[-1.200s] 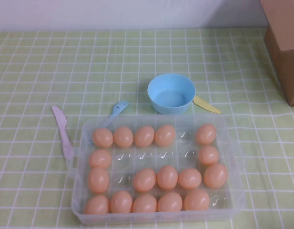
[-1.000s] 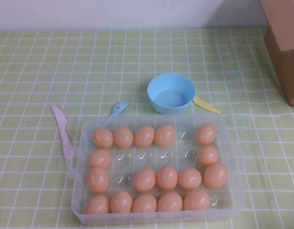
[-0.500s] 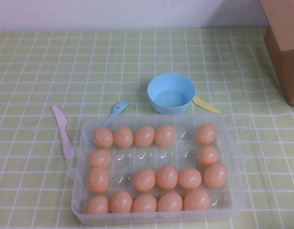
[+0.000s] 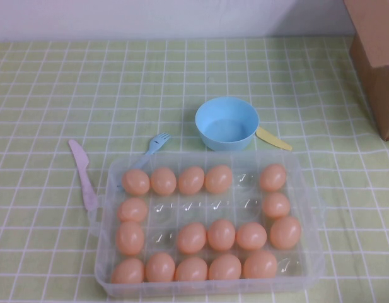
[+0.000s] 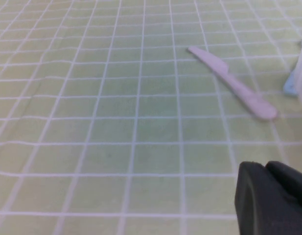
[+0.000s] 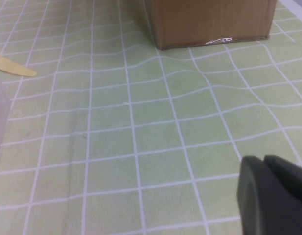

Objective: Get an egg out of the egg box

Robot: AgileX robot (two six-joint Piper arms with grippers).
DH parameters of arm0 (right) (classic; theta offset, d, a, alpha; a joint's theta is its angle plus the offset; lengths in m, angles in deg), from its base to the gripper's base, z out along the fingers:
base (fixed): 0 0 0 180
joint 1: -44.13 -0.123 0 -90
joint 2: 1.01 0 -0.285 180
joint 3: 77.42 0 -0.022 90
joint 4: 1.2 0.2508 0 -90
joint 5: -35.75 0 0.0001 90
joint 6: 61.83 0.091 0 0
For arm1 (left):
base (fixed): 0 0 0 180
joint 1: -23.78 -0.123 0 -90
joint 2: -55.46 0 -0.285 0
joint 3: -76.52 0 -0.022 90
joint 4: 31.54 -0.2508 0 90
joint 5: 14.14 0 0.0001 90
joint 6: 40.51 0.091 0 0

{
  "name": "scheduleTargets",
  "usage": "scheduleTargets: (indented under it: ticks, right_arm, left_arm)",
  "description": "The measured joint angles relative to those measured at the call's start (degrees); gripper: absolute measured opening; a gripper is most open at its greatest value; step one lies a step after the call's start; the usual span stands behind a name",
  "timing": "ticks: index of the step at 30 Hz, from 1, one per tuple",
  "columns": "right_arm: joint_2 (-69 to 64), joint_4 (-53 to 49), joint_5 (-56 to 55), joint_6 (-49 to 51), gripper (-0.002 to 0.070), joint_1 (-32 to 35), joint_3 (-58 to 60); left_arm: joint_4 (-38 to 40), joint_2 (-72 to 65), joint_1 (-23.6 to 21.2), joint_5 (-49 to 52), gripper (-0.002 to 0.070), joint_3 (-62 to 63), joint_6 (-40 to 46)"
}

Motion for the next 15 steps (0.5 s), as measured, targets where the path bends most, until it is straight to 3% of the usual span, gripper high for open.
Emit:
scheduleTargets:
  ticks: [7,15]
  right_arm:
    - [0.0,0.0,0.0,0.0,-0.0018,0.0,0.0]
    - [0.0,0.0,0.0,0.0,-0.0018,0.0,0.0]
  left_arm:
    - [28.1,0.0,0.0,-10.3,-0.0004,0.0,-15.3]
    - [33.0,0.0,0.0,-13.3,-0.0004,0.0,-12.5]
